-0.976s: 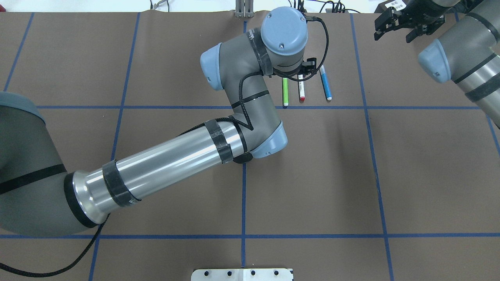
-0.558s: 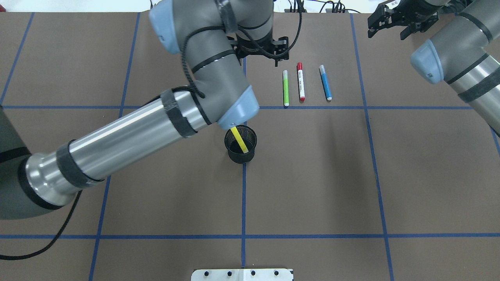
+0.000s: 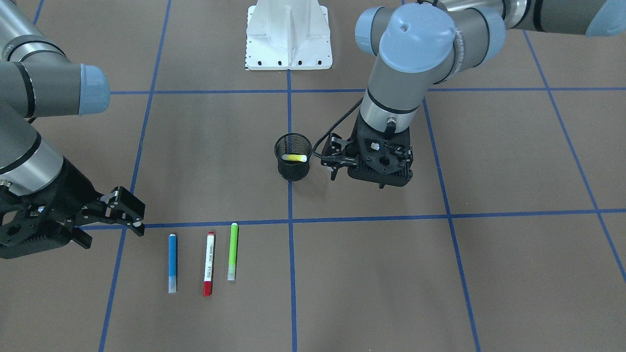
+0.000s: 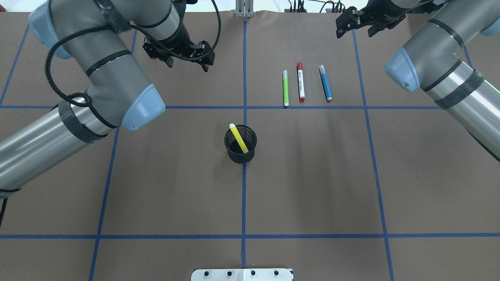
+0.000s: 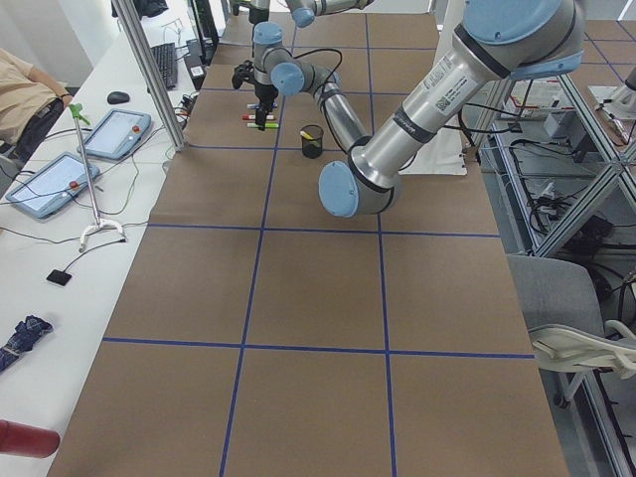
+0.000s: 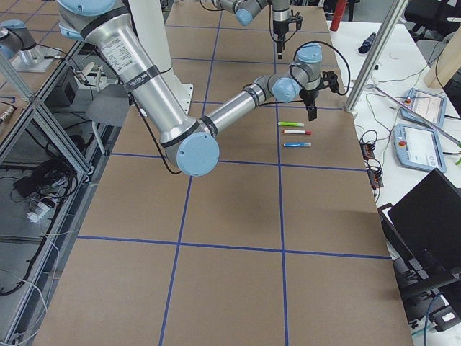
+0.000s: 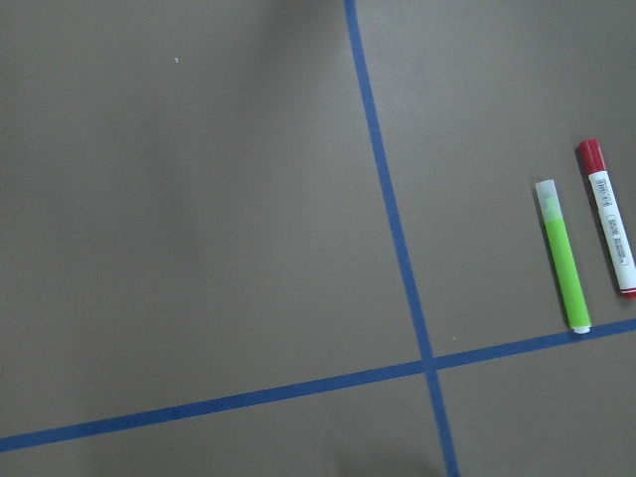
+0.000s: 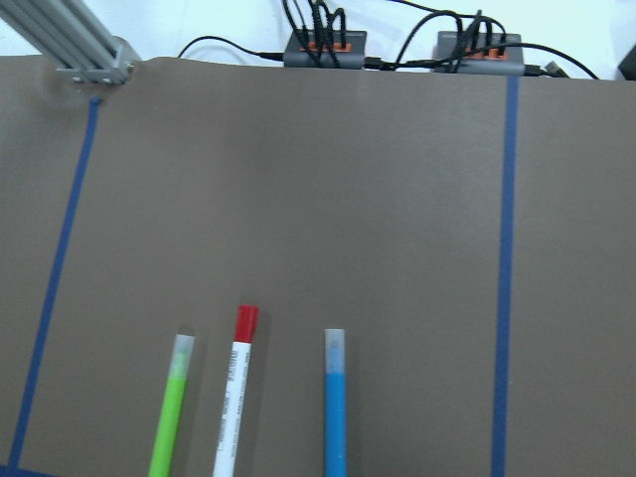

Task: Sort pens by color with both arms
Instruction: 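Withdraw the left gripper while the right gripper moves toward the pen cup, then lower the right gripper over the pen cup onto the yellow highlighter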

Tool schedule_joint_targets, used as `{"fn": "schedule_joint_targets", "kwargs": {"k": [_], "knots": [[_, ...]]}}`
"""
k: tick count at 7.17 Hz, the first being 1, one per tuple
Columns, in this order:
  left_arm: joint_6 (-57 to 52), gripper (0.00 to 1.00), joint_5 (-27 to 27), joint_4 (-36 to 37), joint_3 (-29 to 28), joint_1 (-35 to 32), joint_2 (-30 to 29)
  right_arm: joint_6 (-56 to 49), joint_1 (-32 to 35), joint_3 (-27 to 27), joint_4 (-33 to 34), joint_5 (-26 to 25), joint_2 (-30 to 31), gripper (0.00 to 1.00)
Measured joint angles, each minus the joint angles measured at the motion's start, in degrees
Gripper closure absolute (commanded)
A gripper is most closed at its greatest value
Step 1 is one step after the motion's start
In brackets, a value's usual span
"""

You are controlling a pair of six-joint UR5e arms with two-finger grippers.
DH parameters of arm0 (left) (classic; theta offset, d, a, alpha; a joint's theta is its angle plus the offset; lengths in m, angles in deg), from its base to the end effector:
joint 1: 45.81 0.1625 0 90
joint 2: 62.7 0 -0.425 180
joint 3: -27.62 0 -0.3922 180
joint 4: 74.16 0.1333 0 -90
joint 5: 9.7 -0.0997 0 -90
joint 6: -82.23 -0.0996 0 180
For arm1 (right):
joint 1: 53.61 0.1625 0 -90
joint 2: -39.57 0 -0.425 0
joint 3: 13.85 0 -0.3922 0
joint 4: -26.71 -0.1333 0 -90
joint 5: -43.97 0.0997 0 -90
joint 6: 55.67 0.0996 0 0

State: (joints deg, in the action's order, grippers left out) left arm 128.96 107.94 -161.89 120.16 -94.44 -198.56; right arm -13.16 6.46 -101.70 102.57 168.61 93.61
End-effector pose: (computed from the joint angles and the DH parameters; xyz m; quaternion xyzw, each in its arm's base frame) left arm 0.3960 -0.5815 0.1545 0.1206 0.4225 0.0517 0.8968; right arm -0.2843 -0.6476 0.2691 0.1522 -0.4487 -0.0247 0.8803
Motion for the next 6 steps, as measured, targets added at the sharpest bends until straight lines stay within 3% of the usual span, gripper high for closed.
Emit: {"fn": "schedule_joint_targets", "kwargs": {"k": [2,6], "knots": [[-5.75,0.01,3.64,1.28,0.75,-2.94,3.59,0.21,-3.06,-0.29,3.84,-0.11,-3.18,0.02],[-17.81,0.01,10.90,1.85,0.98,-8.65,9.89,-0.44,-9.81,2.92,23.20,-0.94,-17.84,0.01]]}}
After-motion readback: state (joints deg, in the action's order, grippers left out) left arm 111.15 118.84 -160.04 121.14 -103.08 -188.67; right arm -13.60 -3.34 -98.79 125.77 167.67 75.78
